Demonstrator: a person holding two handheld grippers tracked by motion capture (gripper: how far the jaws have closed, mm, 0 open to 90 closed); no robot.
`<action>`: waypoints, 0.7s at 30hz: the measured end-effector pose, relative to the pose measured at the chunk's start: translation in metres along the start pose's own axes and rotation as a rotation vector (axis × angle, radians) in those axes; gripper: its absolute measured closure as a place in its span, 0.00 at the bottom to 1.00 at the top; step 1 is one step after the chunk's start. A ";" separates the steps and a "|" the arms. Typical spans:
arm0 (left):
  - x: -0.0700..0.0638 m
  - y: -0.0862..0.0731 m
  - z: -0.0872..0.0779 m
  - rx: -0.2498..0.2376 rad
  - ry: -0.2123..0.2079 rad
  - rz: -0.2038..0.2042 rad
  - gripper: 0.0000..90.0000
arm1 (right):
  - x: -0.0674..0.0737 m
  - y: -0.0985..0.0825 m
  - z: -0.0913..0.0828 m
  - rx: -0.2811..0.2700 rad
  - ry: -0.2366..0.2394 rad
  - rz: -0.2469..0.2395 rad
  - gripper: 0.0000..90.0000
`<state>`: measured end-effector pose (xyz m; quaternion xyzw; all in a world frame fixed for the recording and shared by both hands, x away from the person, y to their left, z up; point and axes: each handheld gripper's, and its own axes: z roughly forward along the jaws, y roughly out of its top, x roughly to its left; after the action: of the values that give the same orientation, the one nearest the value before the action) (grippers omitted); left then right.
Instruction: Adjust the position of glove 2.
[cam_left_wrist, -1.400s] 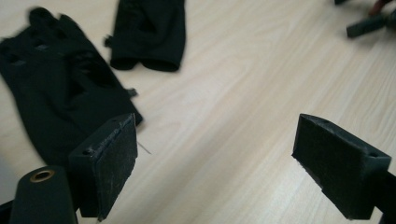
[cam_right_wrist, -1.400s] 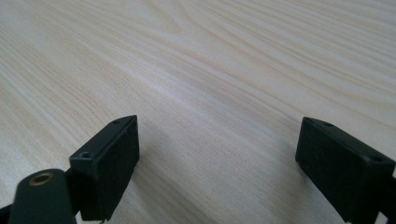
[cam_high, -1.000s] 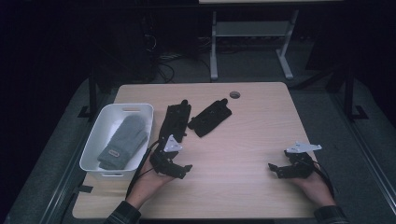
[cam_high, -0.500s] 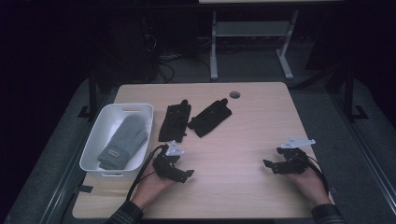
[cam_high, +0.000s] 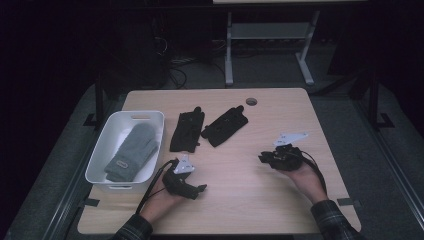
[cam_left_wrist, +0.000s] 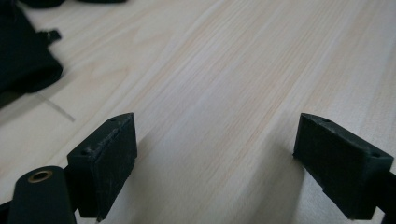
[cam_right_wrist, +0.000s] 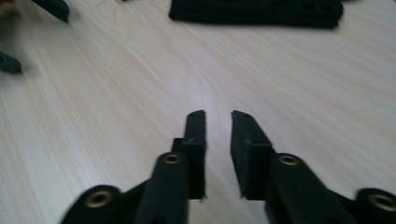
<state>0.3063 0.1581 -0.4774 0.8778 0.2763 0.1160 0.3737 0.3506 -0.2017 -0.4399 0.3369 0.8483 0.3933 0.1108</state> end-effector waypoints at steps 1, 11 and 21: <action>0.000 0.000 0.000 0.001 0.002 0.006 0.14 | 0.001 0.006 0.003 -0.006 0.006 -0.010 0.95; 0.000 0.000 0.000 0.006 0.001 0.004 0.14 | 0.004 0.055 0.045 -0.026 0.035 -0.040 1.00; 0.000 0.000 0.000 0.005 0.000 0.000 0.14 | 0.008 0.086 0.097 -0.022 0.066 -0.032 1.00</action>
<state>0.3065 0.1583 -0.4775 0.8787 0.2768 0.1154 0.3714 0.4304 -0.0992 -0.4406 0.3090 0.8524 0.4115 0.0928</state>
